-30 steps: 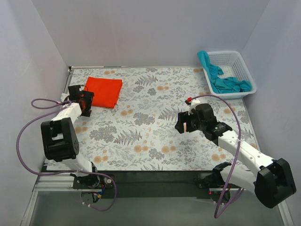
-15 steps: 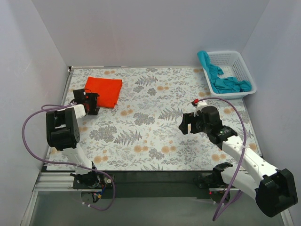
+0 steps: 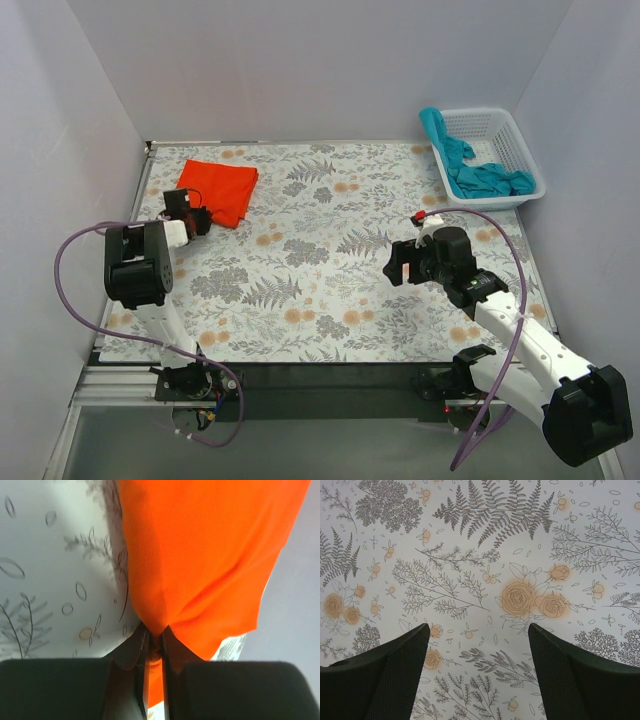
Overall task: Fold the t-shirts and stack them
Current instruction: Reset both grippers
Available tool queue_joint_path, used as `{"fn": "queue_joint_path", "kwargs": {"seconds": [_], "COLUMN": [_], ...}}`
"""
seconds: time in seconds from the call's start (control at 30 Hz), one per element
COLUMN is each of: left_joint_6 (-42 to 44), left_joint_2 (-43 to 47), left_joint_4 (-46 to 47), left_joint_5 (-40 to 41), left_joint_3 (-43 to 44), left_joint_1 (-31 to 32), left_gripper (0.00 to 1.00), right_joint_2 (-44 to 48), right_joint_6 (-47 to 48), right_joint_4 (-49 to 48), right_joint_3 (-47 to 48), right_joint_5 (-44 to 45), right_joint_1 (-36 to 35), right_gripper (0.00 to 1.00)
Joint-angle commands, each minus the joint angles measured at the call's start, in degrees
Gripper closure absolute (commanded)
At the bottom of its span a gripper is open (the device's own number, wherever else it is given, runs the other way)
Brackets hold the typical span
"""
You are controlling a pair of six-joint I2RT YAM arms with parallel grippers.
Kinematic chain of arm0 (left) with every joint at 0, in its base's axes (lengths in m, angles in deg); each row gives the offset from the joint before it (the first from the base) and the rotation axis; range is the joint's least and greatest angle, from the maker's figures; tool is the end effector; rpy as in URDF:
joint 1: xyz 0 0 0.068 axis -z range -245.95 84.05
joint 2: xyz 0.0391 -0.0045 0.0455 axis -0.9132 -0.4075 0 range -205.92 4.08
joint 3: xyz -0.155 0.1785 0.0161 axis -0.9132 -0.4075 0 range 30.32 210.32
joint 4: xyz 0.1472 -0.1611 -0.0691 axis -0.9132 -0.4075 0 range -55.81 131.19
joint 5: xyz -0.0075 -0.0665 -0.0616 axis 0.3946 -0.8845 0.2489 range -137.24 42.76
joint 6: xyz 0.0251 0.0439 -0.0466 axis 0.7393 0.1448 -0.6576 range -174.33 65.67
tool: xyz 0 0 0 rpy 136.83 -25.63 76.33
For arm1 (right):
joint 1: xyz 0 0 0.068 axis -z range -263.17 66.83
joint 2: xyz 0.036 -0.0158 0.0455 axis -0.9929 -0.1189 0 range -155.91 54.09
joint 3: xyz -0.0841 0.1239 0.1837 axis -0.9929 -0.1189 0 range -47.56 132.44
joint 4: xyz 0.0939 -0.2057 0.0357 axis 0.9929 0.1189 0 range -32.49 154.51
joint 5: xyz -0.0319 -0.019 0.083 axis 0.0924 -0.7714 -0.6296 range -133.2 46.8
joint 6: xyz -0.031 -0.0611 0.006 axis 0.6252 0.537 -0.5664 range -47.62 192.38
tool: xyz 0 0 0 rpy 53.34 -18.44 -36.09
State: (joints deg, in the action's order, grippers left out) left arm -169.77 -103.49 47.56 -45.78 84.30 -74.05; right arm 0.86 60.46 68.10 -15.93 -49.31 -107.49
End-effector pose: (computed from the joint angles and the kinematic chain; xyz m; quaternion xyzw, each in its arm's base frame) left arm 0.3457 0.0505 0.1013 -0.8225 0.4364 -0.2868 0.2256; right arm 0.1898 0.0922 0.2048 -0.1200 0.8663 0.1944 0.4443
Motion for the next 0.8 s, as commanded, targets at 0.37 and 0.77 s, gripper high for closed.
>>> {"fn": "queue_joint_path", "kwargs": {"seconds": [0.37,0.77], "left_joint_6": [-22.81,-10.61], "left_joint_2": [-10.9,-26.02], "left_joint_4": [-3.3,-1.19], "left_joint_5": [13.13,8.49], "left_joint_3": [10.27,31.79], "left_joint_1": [-8.69,-8.78], "left_gripper": [1.0,1.0], "right_joint_2": [-2.13,-3.28], "right_joint_6": [2.43,2.87], "right_joint_4": [1.27,1.71], "right_joint_3": [1.23,1.32], "right_joint_5": [0.75,1.63], "right_joint_1": [0.41,0.5], "right_gripper": [0.14,0.14]}}
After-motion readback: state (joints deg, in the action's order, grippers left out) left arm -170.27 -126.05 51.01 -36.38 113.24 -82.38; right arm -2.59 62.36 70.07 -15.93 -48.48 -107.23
